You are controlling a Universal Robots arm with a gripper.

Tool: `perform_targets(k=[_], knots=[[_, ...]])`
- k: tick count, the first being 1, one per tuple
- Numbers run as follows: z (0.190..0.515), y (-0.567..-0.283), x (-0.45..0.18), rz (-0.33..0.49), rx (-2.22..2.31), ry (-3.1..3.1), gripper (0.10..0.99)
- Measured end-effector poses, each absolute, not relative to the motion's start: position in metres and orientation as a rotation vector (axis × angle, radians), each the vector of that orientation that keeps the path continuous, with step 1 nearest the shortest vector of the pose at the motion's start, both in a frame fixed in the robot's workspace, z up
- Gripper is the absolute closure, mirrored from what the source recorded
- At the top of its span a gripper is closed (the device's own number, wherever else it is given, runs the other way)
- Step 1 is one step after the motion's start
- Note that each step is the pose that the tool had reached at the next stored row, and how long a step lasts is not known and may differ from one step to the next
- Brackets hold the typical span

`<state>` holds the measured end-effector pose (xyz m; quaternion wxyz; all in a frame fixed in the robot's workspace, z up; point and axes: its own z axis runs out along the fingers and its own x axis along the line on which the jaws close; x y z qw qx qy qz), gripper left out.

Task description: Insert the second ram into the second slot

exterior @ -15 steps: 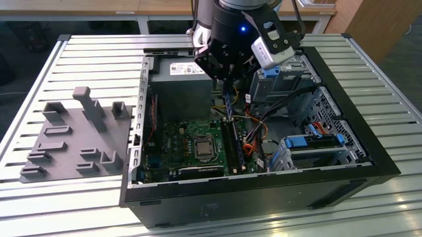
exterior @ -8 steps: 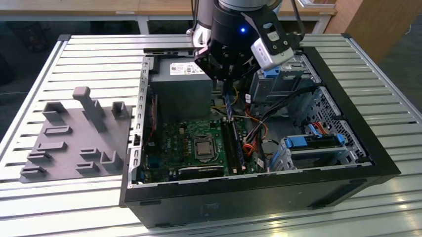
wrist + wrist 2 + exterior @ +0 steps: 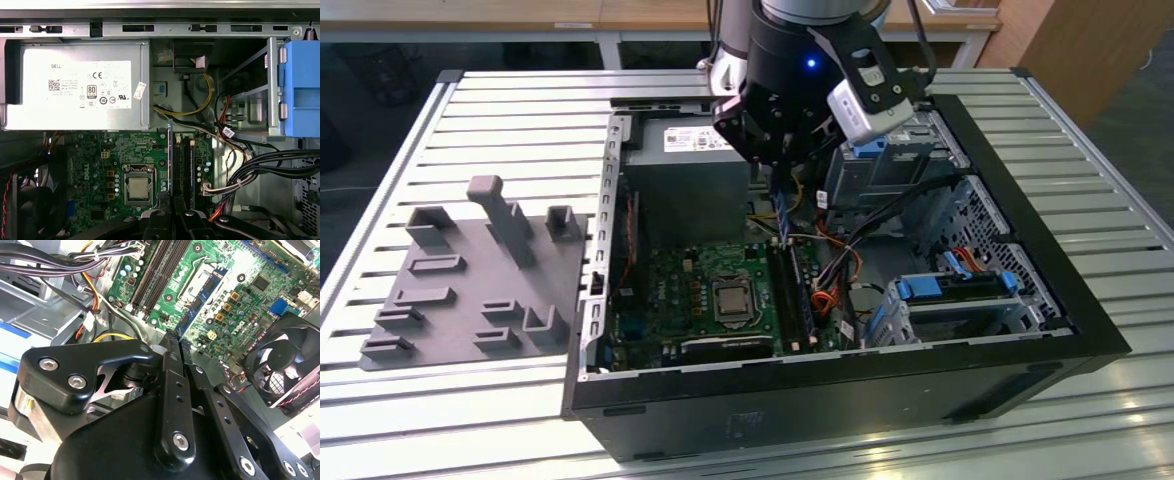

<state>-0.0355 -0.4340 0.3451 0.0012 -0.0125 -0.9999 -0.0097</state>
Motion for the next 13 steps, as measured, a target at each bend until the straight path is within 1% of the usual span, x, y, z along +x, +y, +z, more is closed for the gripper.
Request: perform_targets(k=[13], knots=[[0.3421,-0.434,-0.0355,-0.031,-0.039,-3.138,0.949]])
